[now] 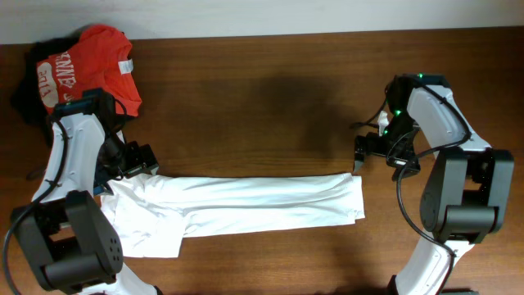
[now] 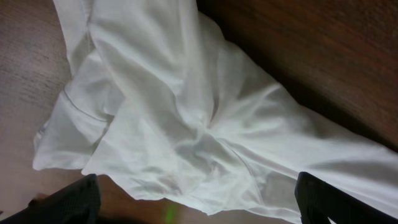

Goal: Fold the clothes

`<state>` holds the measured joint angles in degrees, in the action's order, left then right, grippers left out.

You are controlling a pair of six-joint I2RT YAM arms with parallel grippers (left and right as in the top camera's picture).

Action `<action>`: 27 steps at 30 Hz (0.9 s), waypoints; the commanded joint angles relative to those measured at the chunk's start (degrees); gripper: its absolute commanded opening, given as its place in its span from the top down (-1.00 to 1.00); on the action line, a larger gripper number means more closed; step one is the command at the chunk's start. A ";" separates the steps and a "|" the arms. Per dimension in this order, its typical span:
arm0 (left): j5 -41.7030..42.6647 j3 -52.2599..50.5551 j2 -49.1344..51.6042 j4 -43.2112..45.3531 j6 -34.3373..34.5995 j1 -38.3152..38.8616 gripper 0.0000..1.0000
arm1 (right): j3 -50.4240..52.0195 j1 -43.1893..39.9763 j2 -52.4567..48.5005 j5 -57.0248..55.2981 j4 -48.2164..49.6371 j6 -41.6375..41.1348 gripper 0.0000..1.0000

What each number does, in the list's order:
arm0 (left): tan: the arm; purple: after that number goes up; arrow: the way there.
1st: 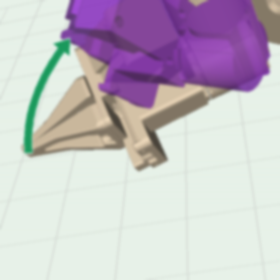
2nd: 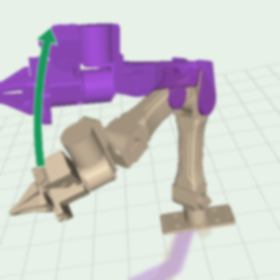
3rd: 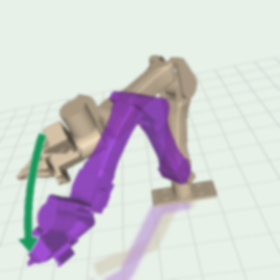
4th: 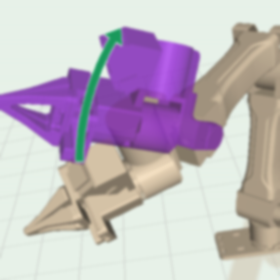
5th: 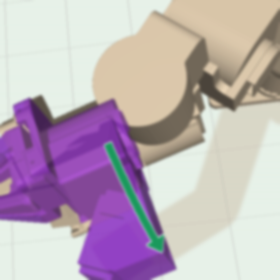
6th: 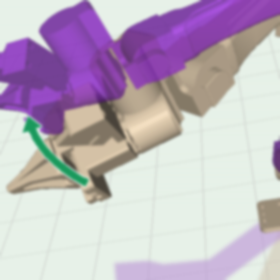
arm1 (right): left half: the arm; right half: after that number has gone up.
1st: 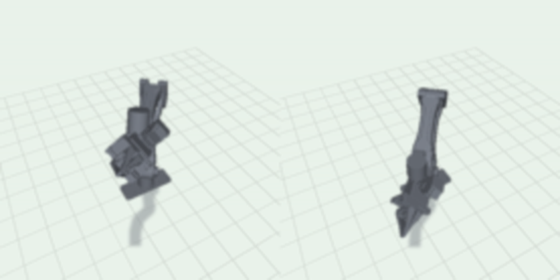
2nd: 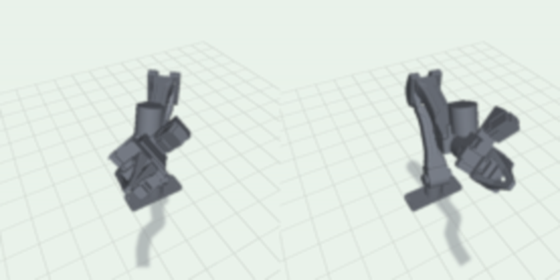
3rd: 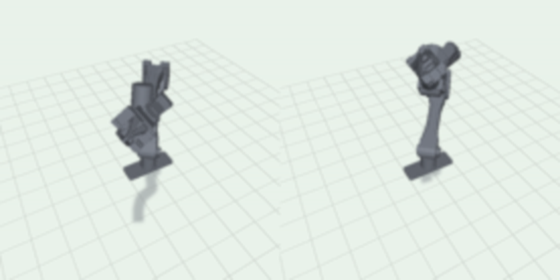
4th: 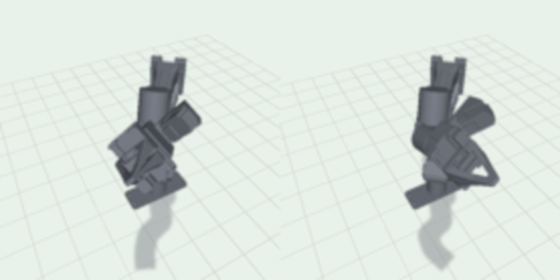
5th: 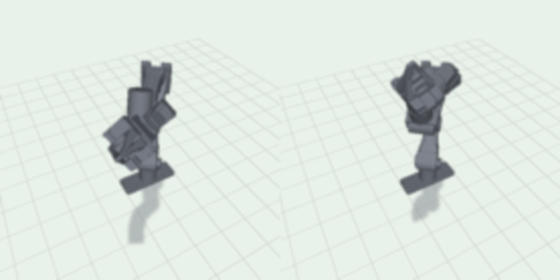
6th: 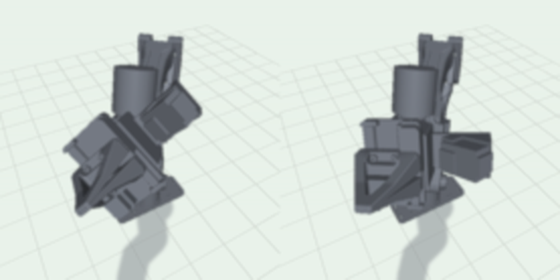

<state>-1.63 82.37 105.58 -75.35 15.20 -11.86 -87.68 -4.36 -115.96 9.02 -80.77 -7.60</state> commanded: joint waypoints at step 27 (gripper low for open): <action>8.37 0.17 -0.70 -0.39 -3.39 0.42 -0.98 | 8.00 -16.92 3.52 5.51 7.50 -3.41 0.92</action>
<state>0.05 82.37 105.56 -75.81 15.20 -11.86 -75.09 -16.95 -114.06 19.09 -70.57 -10.41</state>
